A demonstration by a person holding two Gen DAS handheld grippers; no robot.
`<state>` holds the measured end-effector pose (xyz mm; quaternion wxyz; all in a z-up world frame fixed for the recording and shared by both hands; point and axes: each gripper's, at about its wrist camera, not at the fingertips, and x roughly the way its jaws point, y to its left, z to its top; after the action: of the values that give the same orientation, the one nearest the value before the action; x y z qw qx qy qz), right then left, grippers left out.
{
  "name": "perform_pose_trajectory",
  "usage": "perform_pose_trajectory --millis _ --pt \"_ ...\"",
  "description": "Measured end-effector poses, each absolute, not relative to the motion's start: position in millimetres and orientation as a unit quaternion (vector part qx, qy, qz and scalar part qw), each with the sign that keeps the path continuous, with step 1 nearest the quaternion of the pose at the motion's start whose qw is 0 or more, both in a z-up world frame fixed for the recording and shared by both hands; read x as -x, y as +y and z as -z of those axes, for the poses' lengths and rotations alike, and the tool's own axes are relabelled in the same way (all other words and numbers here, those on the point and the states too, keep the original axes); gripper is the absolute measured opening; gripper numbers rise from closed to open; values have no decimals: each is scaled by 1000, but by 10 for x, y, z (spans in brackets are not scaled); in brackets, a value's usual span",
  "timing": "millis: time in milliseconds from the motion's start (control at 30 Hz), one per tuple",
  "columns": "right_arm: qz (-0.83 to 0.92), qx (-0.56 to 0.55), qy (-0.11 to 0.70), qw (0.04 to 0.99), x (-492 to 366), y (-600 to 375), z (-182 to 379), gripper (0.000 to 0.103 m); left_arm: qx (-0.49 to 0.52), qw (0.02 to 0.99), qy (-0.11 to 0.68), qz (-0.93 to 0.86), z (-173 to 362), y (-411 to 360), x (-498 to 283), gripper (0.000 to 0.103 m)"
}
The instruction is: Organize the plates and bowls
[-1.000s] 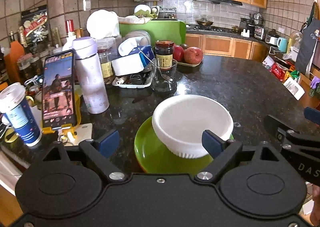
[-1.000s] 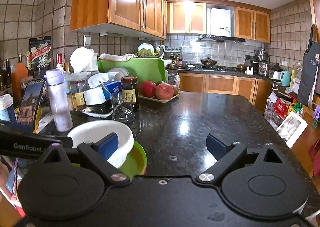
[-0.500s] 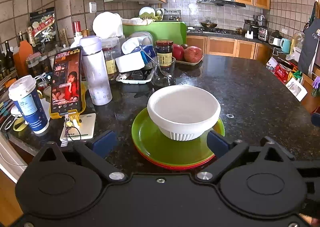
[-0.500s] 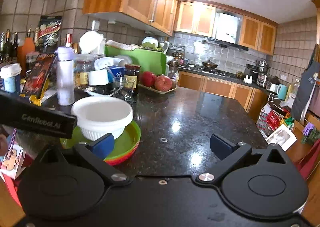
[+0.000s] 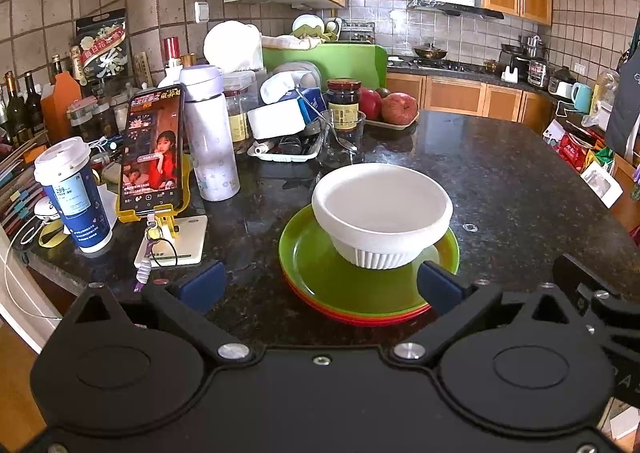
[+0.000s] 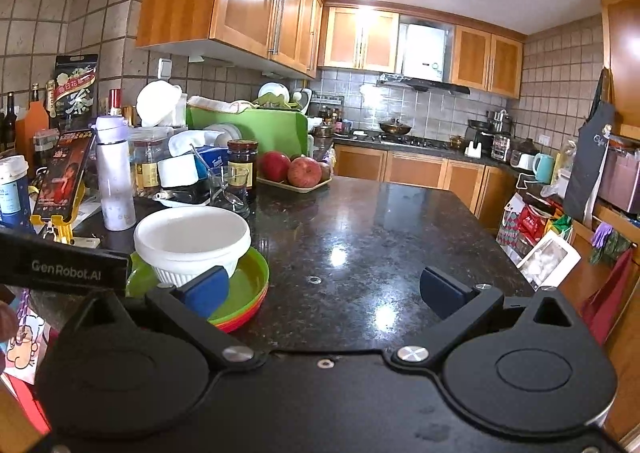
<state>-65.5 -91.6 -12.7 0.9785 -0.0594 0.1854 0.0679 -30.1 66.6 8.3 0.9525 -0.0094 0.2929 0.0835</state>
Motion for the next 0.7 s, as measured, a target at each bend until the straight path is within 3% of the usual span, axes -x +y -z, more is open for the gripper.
perform_pose_trajectory --millis 700 --pt "-75 41 187 979 646 -921 100 103 7 954 290 -79 -93 645 318 101"
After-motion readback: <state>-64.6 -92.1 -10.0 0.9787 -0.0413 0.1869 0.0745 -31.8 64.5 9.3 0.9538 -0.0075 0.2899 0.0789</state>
